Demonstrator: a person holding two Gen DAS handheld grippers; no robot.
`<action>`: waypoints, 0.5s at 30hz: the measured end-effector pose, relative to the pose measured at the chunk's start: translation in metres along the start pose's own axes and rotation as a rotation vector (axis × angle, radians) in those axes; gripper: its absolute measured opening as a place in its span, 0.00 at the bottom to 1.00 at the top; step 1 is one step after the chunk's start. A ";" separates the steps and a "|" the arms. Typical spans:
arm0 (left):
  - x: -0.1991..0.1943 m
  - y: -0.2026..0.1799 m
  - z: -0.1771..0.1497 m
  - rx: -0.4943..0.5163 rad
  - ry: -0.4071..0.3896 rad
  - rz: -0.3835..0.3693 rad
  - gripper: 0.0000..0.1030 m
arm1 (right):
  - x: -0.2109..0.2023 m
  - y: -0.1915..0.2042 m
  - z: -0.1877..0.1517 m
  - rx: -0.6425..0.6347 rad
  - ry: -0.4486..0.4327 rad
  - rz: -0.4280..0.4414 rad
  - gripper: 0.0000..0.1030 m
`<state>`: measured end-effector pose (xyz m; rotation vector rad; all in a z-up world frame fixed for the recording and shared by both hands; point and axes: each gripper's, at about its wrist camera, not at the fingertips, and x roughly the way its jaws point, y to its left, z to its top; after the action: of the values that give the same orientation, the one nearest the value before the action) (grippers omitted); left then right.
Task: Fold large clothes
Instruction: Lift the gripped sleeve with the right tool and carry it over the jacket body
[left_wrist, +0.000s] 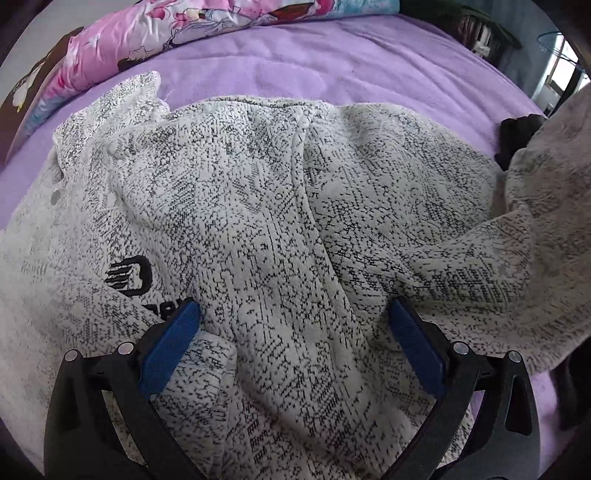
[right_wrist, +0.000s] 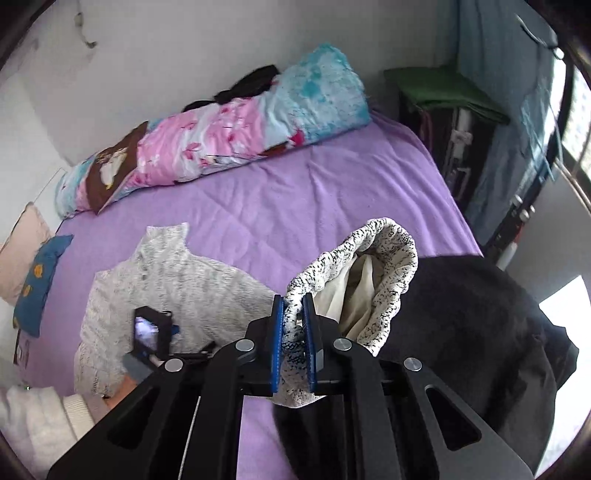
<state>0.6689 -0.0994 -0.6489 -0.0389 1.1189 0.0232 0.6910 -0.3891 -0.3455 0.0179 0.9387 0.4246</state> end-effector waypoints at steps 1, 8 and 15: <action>-0.003 0.001 0.002 0.003 0.004 -0.006 0.95 | -0.003 0.010 0.005 -0.012 -0.005 0.019 0.10; -0.069 0.049 -0.005 -0.106 -0.138 -0.096 0.94 | -0.001 0.079 0.023 -0.108 -0.022 0.109 0.10; -0.092 0.115 -0.059 -0.151 -0.086 -0.015 0.94 | 0.023 0.177 0.030 -0.218 0.007 0.187 0.10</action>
<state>0.5715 0.0129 -0.5940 -0.1799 1.0295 0.0958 0.6653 -0.2135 -0.3101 -0.0948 0.8966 0.6986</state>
